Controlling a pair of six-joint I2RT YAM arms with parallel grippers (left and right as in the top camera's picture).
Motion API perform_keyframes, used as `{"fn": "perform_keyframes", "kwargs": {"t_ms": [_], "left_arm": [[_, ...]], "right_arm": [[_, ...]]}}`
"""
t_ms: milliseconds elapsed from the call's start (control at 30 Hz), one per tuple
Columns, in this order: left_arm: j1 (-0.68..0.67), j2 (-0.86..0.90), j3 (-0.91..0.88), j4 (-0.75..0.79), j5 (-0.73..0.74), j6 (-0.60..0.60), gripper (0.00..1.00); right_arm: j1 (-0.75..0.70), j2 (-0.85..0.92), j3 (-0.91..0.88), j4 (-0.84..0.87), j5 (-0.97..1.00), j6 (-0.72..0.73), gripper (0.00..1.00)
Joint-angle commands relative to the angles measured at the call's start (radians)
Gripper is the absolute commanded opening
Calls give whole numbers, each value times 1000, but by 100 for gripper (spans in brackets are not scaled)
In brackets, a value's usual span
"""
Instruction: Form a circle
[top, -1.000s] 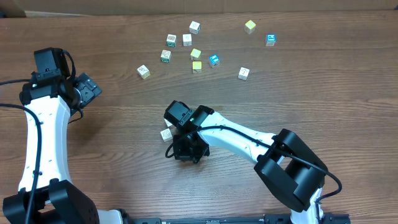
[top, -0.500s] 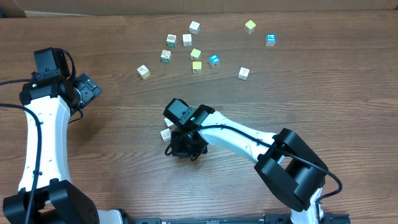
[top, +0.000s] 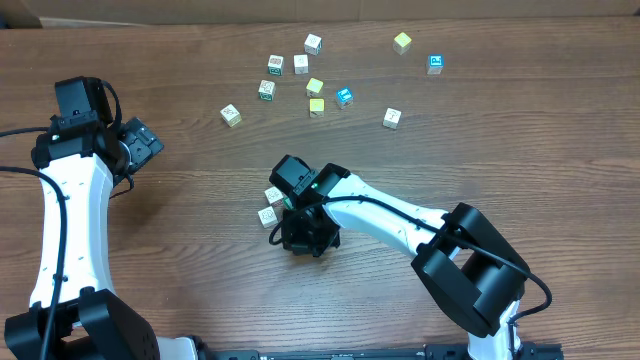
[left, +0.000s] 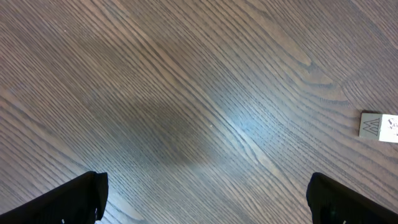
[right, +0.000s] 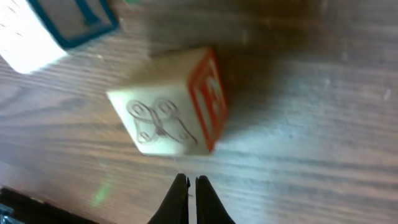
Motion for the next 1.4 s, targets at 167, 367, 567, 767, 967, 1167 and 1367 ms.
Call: {"fn": "perform_keyframes", "kwargs": {"t_ms": [167, 367, 567, 767, 967, 1167, 1367], "left_arm": [[-2, -9, 11, 2, -6, -13, 99], [-2, -9, 11, 2, -6, -13, 99], [-2, -9, 11, 2, -6, -13, 100], [-2, -9, 11, 2, -6, -13, 100], [-2, -9, 11, 2, -6, -13, 100], [-2, -9, 11, 2, -6, -13, 100], [-2, -9, 11, 2, -6, -13, 100]], "right_arm": [[-6, 8, -7, 35, 26, 4, 4], [-23, 8, -7, 48, 37, 3, 4], [-30, 8, -7, 61, 44, 0, 4], [-38, 8, -7, 72, 45, -4, 4], [-40, 8, -7, 56, 40, -4, 4], [-52, 8, -7, -2, 42, -5, 4], [-85, 8, -7, 28, 44, -23, 4]]}}
